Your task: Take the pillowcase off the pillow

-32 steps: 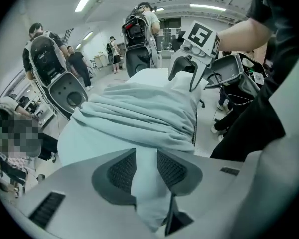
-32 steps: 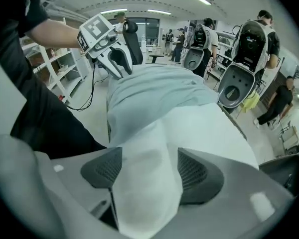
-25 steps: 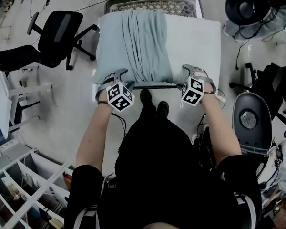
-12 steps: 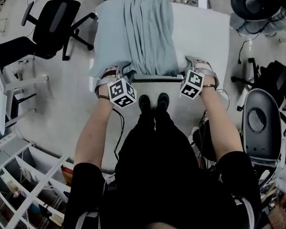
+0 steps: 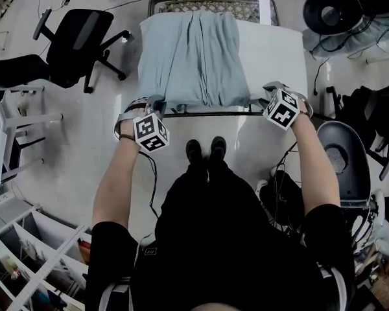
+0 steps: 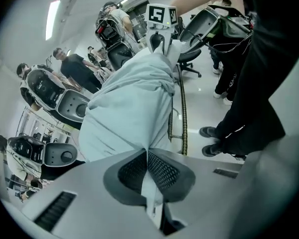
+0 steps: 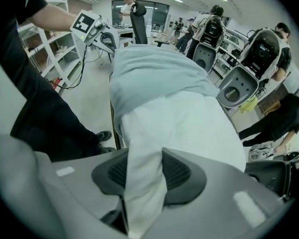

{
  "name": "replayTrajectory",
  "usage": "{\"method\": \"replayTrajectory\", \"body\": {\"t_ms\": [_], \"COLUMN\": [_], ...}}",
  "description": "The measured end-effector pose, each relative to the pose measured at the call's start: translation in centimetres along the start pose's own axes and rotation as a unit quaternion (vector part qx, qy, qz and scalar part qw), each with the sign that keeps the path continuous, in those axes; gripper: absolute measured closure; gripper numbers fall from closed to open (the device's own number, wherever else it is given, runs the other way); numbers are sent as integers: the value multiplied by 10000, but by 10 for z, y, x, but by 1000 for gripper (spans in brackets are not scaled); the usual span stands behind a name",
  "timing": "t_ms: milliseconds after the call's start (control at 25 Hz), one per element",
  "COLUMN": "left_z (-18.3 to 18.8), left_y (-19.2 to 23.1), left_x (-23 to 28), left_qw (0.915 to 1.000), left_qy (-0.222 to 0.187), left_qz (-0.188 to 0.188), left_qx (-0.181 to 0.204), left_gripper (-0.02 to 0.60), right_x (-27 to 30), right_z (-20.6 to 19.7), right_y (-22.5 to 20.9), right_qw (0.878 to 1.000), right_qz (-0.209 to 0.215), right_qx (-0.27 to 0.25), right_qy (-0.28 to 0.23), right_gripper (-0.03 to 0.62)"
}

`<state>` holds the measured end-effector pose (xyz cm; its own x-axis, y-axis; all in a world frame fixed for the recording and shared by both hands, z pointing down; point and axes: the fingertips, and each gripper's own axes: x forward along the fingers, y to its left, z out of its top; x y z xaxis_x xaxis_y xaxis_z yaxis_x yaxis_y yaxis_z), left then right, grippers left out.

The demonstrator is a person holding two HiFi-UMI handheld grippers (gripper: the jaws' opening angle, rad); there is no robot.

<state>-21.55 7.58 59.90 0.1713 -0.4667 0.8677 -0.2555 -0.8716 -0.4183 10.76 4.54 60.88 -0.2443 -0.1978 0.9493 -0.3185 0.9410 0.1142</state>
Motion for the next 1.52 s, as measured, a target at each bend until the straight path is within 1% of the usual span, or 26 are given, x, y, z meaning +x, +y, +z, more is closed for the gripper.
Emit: {"method": "replayTrajectory", "body": {"t_ms": [80, 160, 200, 240, 280, 320, 360, 400, 480, 560, 600, 640, 720, 760, 880, 1000, 1080, 1160, 1240, 1280, 1360, 1400, 1440, 1520], "left_z": [-11, -10, -3, 11, 28, 47, 65, 79, 94, 94, 91, 87, 78, 73, 49, 16, -3, -6, 13, 30, 69, 86, 99, 112], "left_y": [3, 4, 4, 4, 1, -4, -10, -16, -24, -24, -23, -23, -25, -26, -21, -9, -2, 2, 4, 2, -8, -14, -18, -24], "left_x": [-3, -5, -7, -9, -12, -14, -14, -10, 6, 23, 28, 30, 28, 25, 15, 9, 7, 5, 1, -1, -2, 1, 6, 20], "left_qw": [9999, 9995, 9993, 9992, 9990, 9984, 9975, 9966, 9961, 9965, 9965, 9964, 9961, 9958, 9959, 9976, 9987, 9991, 9991, 9990, 9973, 9959, 9949, 9949], "left_qy": [29, 44, -11, -139, -327, -530, -698, -795, -766, -594, -517, -446, -317, -271, -188, -36, 51, 140, 98, -59, -519, -702, -797, -749], "left_qz": [21, 6, 0, -4, -26, -69, -121, -172, -220, -210, -228, -275, -400, -441, -452, -367, -321, -251, -165, -176, -358, -462, -528, -562], "left_qx": [-121, -326, -383, -377, -301, -174, -24, 128, 384, 553, 615, 663, 723, 752, 757, 585, 401, 313, 391, 418, 364, 322, 305, 369], "left_gripper": [571, 570, 560, 516, 447, 405, 385, 379, 377, 382, 406, 439, 535, 559, 571, 572, 572, 572, 569, 539, 431, 405, 396, 398], "right_x": [-5, -7, -8, -8, -8, -8, -8, -9, -9, -8, -6, -4, -1, -1, -4, -8, -8, -8, -8, -9, -11, -12, -12, -11], "right_z": [2, 6, 9, 12, 15, 16, 17, 17, 17, 18, 18, 18, 14, 12, 8, 7, 6, 6, 7, 8, 12, 14, 15, 15], "right_y": [5, 13, 16, 17, 19, 20, 21, 23, 28, 33, 34, 35, 35, 35, 35, 32, 32, 32, 29, 27, 26, 27, 28, 31], "right_qw": [9998, 9997, 9997, 9997, 9996, 9995, 9994, 9993, 9992, 9993, 9993, 9992, 9990, 9989, 9990, 9989, 9987, 9985, 9985, 9985, 9983, 9983, 9982, 9982], "right_qz": [52, 50, 19, -23, -59, -78, -84, -83, -78, -89, -104, -127, -188, -207, -151, -69, -15, 8, -24, -37, -20, -7, -5, -20], "right_qx": [177, 246, 236, 216, 209, 223, 252, 282, 311, 293, 271, 247, 219, 221, 338, 433, 493, 529, 514, 510, 507, 499, 485, 461], "right_qy": [-50, 1, 69, 139, 194, 227, 239, 238, 225, 220, 239, 273, 345, 354, 239, 149, 124, 128, 177, 203, 270, 313, 351, 391], "right_gripper": [425, 425, 425, 427, 428, 428, 428, 428, 429, 431, 431, 433, 437, 441, 445, 448, 448, 450, 453, 453, 453, 453, 453, 453]}}
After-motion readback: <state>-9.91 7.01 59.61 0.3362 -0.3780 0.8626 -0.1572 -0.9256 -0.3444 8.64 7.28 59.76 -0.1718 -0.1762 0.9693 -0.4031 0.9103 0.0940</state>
